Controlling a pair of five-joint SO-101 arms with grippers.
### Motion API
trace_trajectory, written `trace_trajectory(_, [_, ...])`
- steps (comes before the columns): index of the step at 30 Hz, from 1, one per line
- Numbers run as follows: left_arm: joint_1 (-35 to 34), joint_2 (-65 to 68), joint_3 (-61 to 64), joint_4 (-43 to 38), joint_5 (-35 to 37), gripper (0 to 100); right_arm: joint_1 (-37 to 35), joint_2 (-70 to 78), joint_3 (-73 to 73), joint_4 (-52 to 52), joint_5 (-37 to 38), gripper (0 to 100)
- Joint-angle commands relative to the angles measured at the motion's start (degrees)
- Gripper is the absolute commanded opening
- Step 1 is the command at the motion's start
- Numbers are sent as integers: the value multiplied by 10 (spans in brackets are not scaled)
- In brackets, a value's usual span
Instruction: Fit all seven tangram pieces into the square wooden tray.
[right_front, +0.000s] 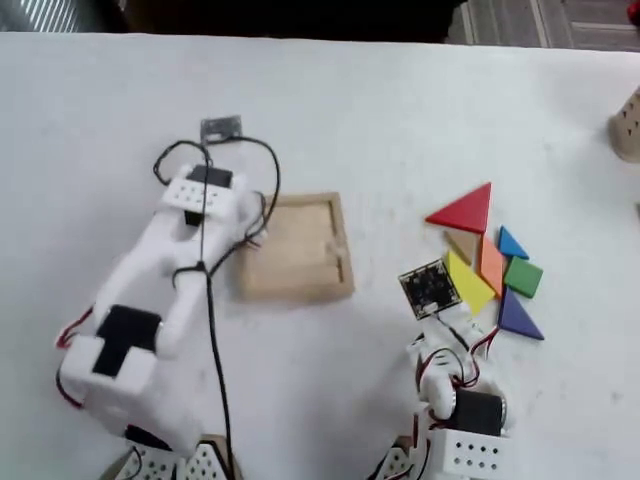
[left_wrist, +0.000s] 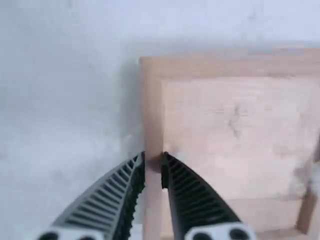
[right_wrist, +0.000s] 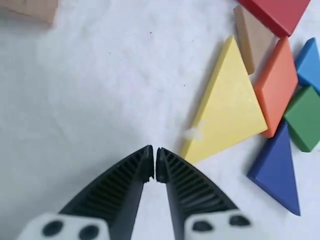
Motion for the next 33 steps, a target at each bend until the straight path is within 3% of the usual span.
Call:
trace_trajectory(1, [8, -110, 1, 2, -1, 24, 2, -7, 0, -9, 5, 17])
trace_trajectory(7, [62, -112, 60, -95, -4, 24, -7, -7, 1, -9, 6, 17])
trace_trajectory(13, [29, -100, 76, -140, -40, 74, -7, -7, 1, -9, 7, 17])
trace_trajectory(18, [26, -95, 91, -170, -11, 144, -7, -7, 1, -9, 7, 17])
trace_trajectory(22, [29, -51, 110, -206, -10, 67, -7, -7, 1, -9, 7, 17])
trace_trajectory(24, [23, -14, 92, -198, -12, 15, -7, -7, 1, -9, 7, 17])
trace_trajectory(33, [-44, 87, -41, 3, -27, 23, -5, -7, 1, -9, 7, 17])
